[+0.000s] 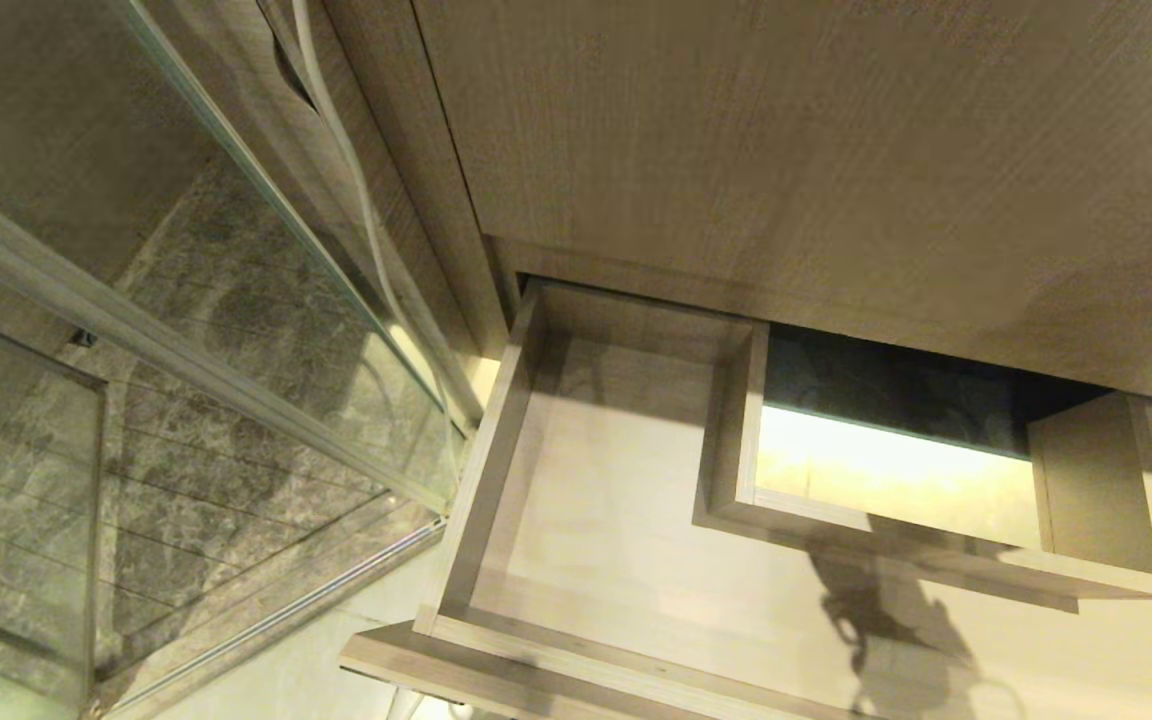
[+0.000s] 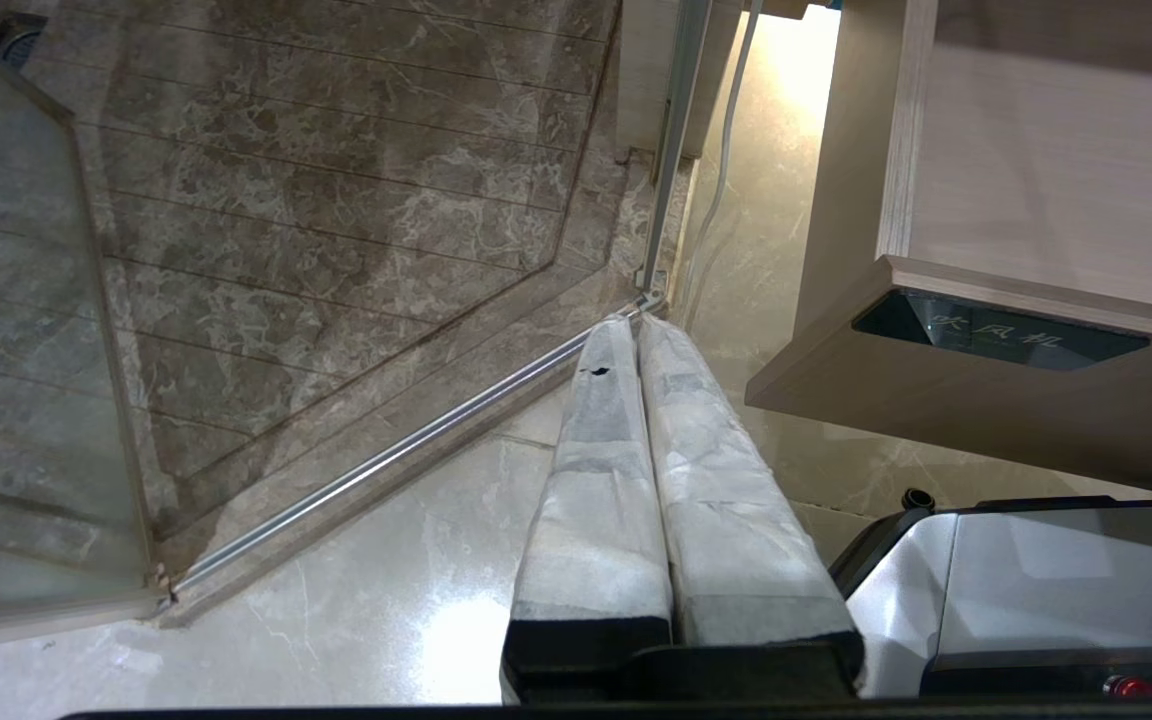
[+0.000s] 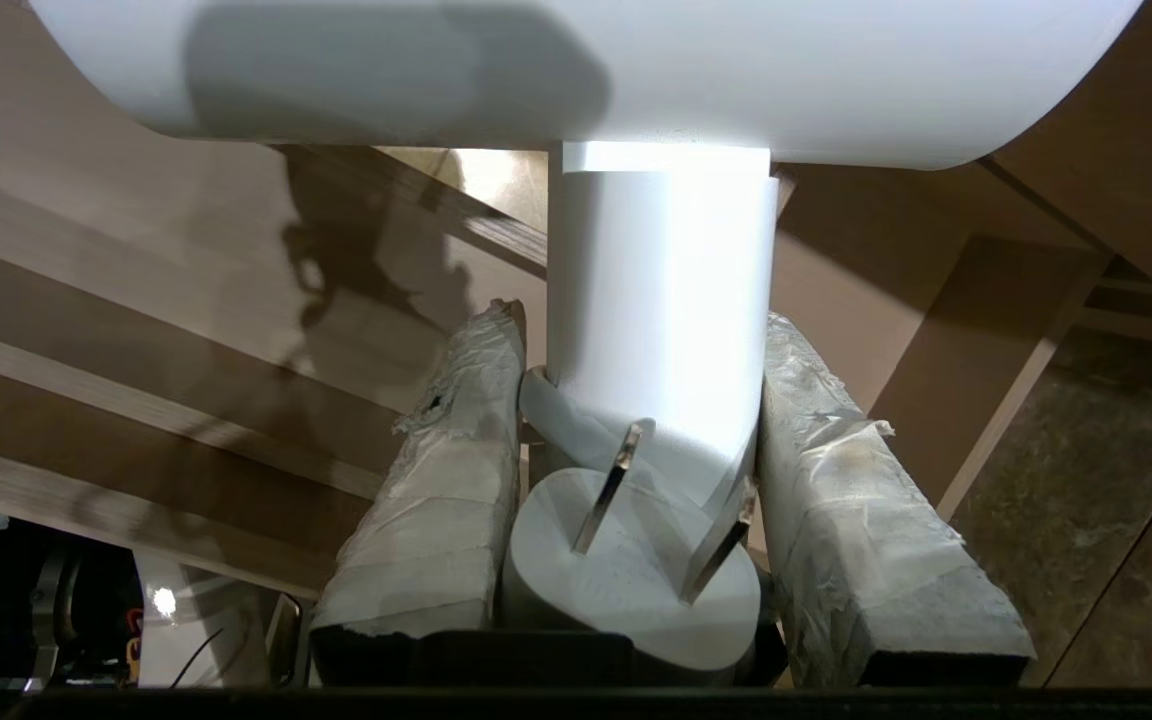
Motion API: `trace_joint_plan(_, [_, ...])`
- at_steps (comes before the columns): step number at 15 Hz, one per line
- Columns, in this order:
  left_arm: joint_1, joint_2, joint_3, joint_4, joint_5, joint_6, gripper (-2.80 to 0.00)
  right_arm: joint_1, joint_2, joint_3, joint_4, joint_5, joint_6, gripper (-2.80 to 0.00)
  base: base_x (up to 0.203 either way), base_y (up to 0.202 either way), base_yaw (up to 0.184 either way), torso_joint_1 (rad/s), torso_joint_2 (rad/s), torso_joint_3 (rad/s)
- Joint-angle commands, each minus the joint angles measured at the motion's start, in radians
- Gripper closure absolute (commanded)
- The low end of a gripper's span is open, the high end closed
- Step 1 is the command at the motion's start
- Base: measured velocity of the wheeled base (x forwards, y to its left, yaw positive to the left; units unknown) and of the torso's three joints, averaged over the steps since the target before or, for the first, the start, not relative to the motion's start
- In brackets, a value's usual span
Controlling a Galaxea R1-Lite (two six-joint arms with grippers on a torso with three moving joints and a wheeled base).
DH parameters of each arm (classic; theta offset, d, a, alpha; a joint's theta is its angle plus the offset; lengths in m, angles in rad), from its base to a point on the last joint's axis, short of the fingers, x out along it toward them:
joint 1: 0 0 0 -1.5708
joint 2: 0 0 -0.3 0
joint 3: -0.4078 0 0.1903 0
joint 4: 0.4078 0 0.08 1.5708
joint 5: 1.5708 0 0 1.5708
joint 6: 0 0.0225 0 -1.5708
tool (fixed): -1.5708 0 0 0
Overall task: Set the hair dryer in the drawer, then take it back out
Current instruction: Place it on the countertop
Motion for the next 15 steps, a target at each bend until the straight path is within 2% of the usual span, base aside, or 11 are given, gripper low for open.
trace_joint_plan(1, [0.0,0.0,-0.001,0.0,0.0,0.0,0.0,0.0,-0.01,0.006,0.003,0.003,-0.004,0.0,0.0,0.0,0.0,0.0,0.0,0.0])
trace_joint_plan(5, [0.0,0.0,-0.001,0.0,0.0,0.0,0.0,0.004,-0.018,0.02,-0.021,0.04,-0.004,0.0,0.0,0.0,0.0,0.051,-0.04,-0.011])
trace_joint_plan(10, [0.0,0.0,-0.001,0.0,0.0,0.0,0.0,0.003,-0.018,0.028,-0.039,0.052,-0.004,0.0,0.0,0.0,0.0,0.234,-0.44,-0.181])
trace_joint_plan(13, [0.0,0.0,0.001,0.0,0.0,0.0,0.0,0.003,-0.016,0.028,-0.036,0.052,-0.004,0.0,0.0,0.0,0.0,0.071,-0.48,-0.214])
trace_joint_plan(15, [0.0,0.0,0.001,0.0,0.0,0.0,0.0,0.003,-0.016,0.026,-0.035,0.052,-0.004,0.0,0.0,0.0,0.0,0.367,-0.51,-0.229])
